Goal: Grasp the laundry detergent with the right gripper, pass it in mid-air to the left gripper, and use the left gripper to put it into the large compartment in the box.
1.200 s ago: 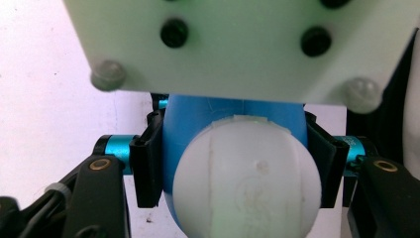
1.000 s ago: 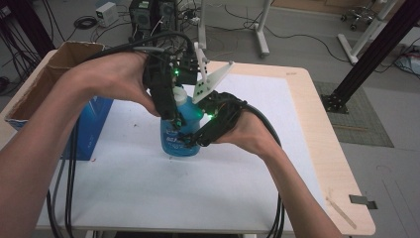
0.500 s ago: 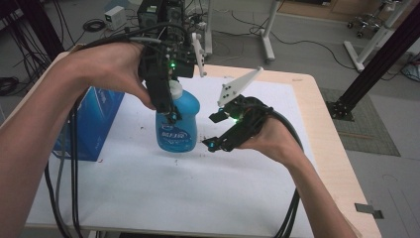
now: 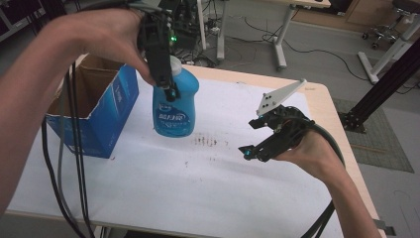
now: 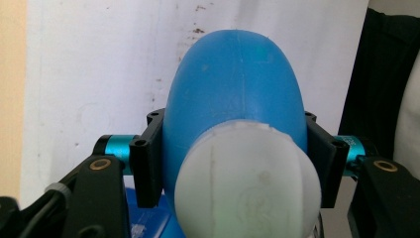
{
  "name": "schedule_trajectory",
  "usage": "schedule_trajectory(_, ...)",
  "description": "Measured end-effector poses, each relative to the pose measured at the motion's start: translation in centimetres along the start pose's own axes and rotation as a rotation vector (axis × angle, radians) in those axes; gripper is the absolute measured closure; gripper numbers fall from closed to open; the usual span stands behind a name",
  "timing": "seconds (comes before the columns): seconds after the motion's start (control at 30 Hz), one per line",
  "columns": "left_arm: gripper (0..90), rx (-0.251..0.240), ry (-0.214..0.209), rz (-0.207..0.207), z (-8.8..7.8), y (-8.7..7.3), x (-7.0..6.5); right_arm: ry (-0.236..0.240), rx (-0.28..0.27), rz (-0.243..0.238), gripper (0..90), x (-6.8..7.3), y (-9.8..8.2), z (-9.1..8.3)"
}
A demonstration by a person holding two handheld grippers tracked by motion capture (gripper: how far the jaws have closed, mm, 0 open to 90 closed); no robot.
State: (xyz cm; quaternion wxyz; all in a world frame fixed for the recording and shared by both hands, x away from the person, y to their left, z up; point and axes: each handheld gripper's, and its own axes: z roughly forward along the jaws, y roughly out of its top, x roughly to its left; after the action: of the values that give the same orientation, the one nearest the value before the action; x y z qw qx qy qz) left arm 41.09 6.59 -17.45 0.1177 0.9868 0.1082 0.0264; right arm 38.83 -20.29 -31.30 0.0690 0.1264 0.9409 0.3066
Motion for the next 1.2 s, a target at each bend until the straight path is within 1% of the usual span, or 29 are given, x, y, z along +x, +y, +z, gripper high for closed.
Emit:
schedule_trajectory(0.03,37.9,-0.006,0.003,-0.009,-0.4,-0.2,0.2,-0.006,0.012,0.006,13.4,0.0,-0.2,-0.1)
schedule_trajectory(0.07,37.9,-0.004,0.005,-0.021,-1.0,-0.4,0.3,-0.022,0.027,0.015,12.4,0.0,-0.4,-0.1)
schedule_trajectory(0.17,37.9,-0.001,0.021,-0.056,-2.7,-1.0,0.9,-0.061,0.078,0.013,12.4,-0.1,-1.0,-0.3)
schedule_trajectory(0.3,37.9,-0.008,0.050,-0.125,-5.3,-2.1,1.6,-0.073,0.119,0.032,12.4,-0.1,-2.0,-0.5)
schedule_trajectory(0.33,37.9,-0.009,0.062,-0.149,-6.2,-2.4,1.8,-0.078,0.127,0.038,12.3,-0.2,-2.3,-0.6)
schedule_trajectory(0.37,37.9,-0.005,0.070,-0.157,-6.8,-2.7,2.0,-0.083,0.133,0.039,12.4,-0.2,-2.6,-0.6)
schedule_trajectory(0.43,37.9,-0.011,0.081,-0.188,-7.9,-3.3,2.3,-0.092,0.141,0.048,12.4,-0.3,-3.0,-0.7)
schedule_trajectory(0.47,37.9,-0.012,0.086,-0.200,-8.4,-3.7,2.5,-0.097,0.142,0.054,12.4,-0.3,-3.2,-0.8)
schedule_trajectory(0.5,37.9,-0.012,0.086,-0.200,-8.4,-3.7,2.5,-0.097,0.142,0.054,12.4,-0.3,-3.2,-0.8)
schedule_trajectory(0.53,38.0,-0.028,0.098,-0.246,-9.6,-5.0,2.9,-0.105,0.135,0.070,12.4,-0.4,-3.6,-1.0)
schedule_trajectory(0.63,37.9,-0.052,0.109,-0.311,-10.6,-6.5,3.1,-0.112,0.130,0.081,12.4,-0.6,-3.9,-1.3)
schedule_trajectory(0.7,37.9,-0.062,0.117,-0.340,-11.0,-7.3,3.2,-0.114,0.129,0.086,12.4,-0.7,-4.0,-1.4)
schedule_trajectory(0.8,38.0,-0.057,0.134,-0.390,-11.5,-8.9,3.5,-0.116,0.139,0.093,12.4,-0.7,-4.3,-1.4)
schedule_trajectory(0.83,38.0,-0.057,0.134,-0.390,-11.5,-8.9,3.5,-0.116,0.139,0.093,12.4,-0.7,-4.3,-1.4)
schedule_trajectory(0.87,38.0,-0.050,0.148,-0.429,-11.8,-9.8,3.7,-0.116,0.143,0.091,12.4,-0.8,-4.3,-1.3)
schedule_trajectory(0.9,38.0,-0.049,0.159,-0.451,-12.0,-10.2,3.8,-0.115,0.147,0.090,12.4,-0.8,-4.4,-1.2)
schedule_trajectory(0.97,38.0,-0.039,0.178,-0.478,-12.3,-11.0,3.9,-0.113,0.150,0.093,12.4,-0.7,-4.5,-1.1)
schedule_trajectory(1.0,38.0,-0.039,0.178,-0.478,-12.3,-11.0,3.9,-0.113,0.150,0.093,12.4,-0.7,-4.5,-1.1)
schedule_trajectory(1.03,38.0,-0.034,0.193,-0.507,-12.6,-11.8,4.0,-0.113,0.151,0.095,12.4,-0.7,-4.5,-1.0)
schedule_trajectory(1.07,37.9,-0.034,0.199,-0.525,-12.8,-12.2,4.0,-0.112,0.155,0.096,12.4,-0.8,-4.5,-0.9)
schedule_trajectory(1.17,38.0,-0.036,0.209,-0.559,-13.1,-13.4,4.1,-0.112,0.158,0.098,12.4,-0.9,-4.4,-0.7)
schedule_trajectory(1.2,37.9,-0.041,0.212,-0.579,-13.1,-13.7,4.1,-0.112,0.157,0.095,12.4,-0.9,-4.3,-0.6)
